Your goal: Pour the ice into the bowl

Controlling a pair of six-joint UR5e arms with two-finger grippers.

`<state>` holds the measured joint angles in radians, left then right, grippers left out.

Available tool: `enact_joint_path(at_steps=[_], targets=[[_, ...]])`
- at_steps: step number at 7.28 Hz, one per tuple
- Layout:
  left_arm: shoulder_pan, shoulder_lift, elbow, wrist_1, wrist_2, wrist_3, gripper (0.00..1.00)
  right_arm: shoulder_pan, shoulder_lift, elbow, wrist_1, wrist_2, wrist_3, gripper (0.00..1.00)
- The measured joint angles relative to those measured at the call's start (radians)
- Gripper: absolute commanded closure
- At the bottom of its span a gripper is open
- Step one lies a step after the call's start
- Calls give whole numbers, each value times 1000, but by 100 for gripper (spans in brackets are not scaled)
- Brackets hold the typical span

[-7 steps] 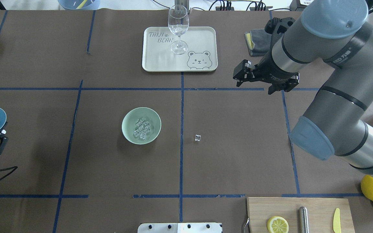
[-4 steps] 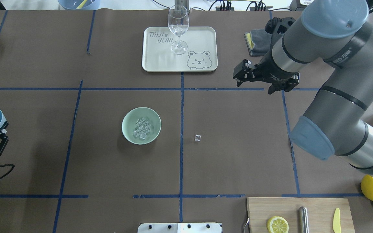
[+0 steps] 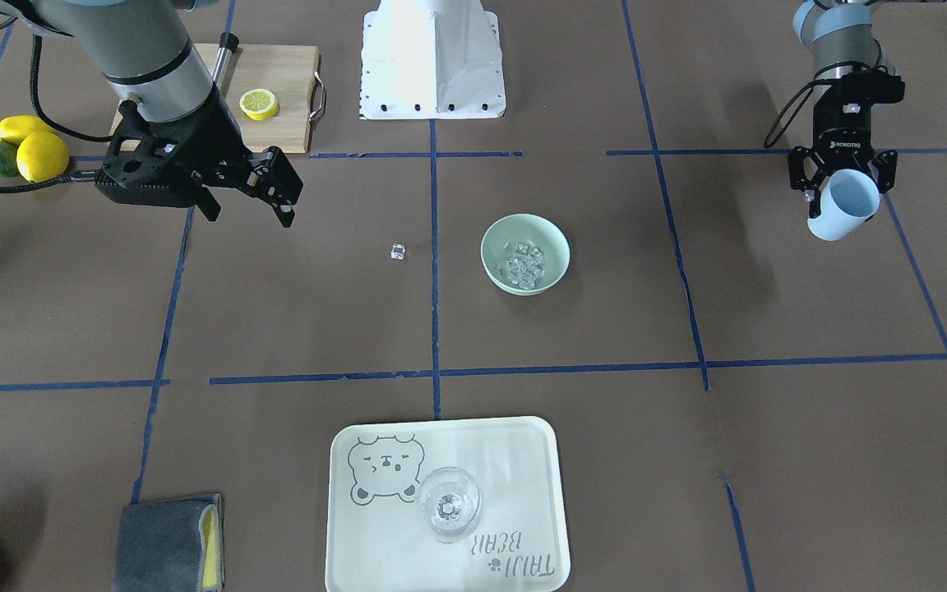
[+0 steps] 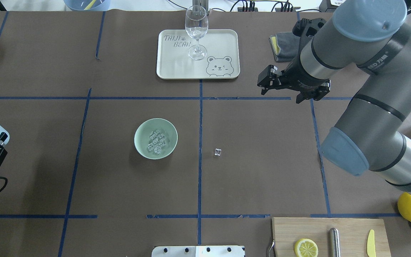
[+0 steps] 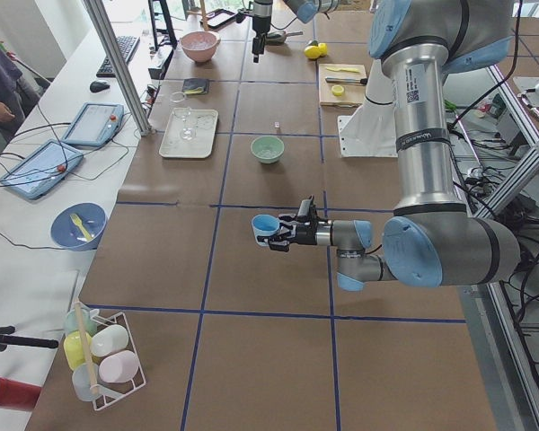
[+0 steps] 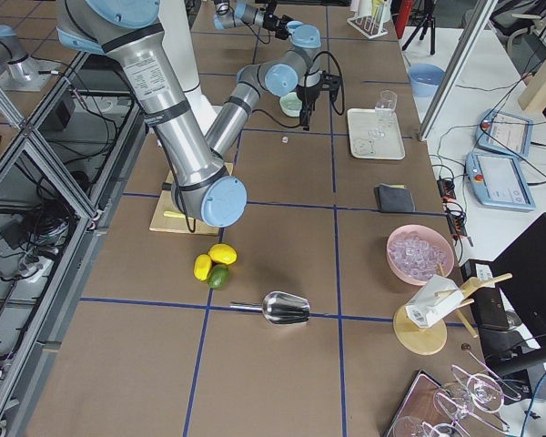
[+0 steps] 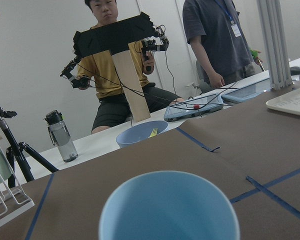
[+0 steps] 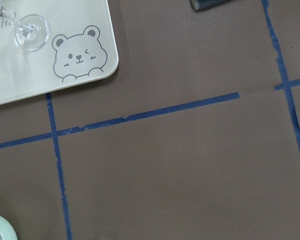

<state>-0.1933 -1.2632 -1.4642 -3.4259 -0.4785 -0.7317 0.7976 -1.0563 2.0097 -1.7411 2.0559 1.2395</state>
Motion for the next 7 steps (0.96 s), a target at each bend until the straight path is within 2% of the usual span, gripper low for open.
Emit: enact_joint_path(at_steps=[4,7], targets=[[2,-8,70,3,1,-161,100,0,1,2,0,1,1,0],[2,-36,103,22,-5,-202,100,0,-1,3,0,1,2,0]])
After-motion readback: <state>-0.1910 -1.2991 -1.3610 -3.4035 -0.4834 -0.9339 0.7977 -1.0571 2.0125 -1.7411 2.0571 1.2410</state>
